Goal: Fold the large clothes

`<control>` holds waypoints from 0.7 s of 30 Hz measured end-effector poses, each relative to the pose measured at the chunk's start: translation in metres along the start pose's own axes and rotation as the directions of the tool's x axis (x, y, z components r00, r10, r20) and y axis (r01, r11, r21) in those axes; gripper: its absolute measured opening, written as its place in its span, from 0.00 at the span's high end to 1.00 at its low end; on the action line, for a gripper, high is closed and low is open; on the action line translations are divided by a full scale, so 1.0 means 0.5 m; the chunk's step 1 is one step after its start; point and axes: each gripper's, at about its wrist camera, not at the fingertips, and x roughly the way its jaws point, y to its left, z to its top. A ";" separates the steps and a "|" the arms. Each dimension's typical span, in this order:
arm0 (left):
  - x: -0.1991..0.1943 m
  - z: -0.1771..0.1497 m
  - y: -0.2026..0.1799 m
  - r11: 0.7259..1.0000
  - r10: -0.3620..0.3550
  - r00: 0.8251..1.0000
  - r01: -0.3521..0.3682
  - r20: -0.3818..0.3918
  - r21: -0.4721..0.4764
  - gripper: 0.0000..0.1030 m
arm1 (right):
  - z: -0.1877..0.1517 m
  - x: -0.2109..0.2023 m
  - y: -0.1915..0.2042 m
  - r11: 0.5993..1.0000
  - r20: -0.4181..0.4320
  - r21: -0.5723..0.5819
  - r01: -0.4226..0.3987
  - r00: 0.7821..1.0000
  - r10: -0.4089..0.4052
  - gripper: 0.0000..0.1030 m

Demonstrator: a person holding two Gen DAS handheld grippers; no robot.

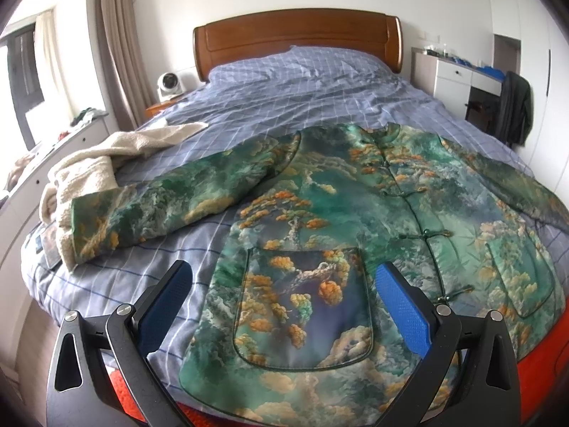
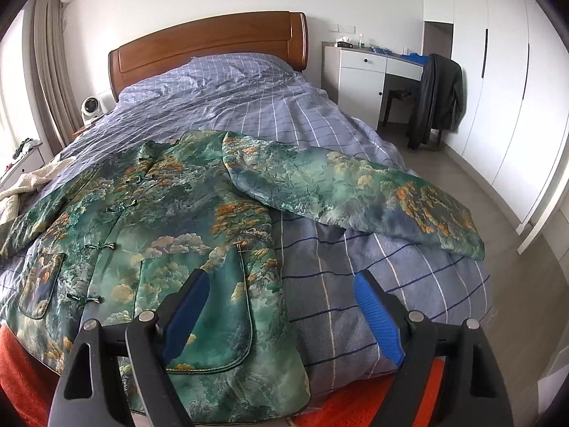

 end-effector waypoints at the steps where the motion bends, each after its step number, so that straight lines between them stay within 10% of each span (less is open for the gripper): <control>1: 0.001 -0.001 0.001 1.000 0.000 1.000 0.000 -0.001 0.000 0.01 | 0.000 0.001 0.000 1.000 -0.003 0.002 -0.001 1.000 0.001 0.17; 21: 0.003 -0.001 0.001 1.000 0.001 1.000 -0.001 0.003 0.001 0.01 | -0.005 0.007 -0.011 1.000 -0.011 0.026 -0.001 1.000 0.001 0.17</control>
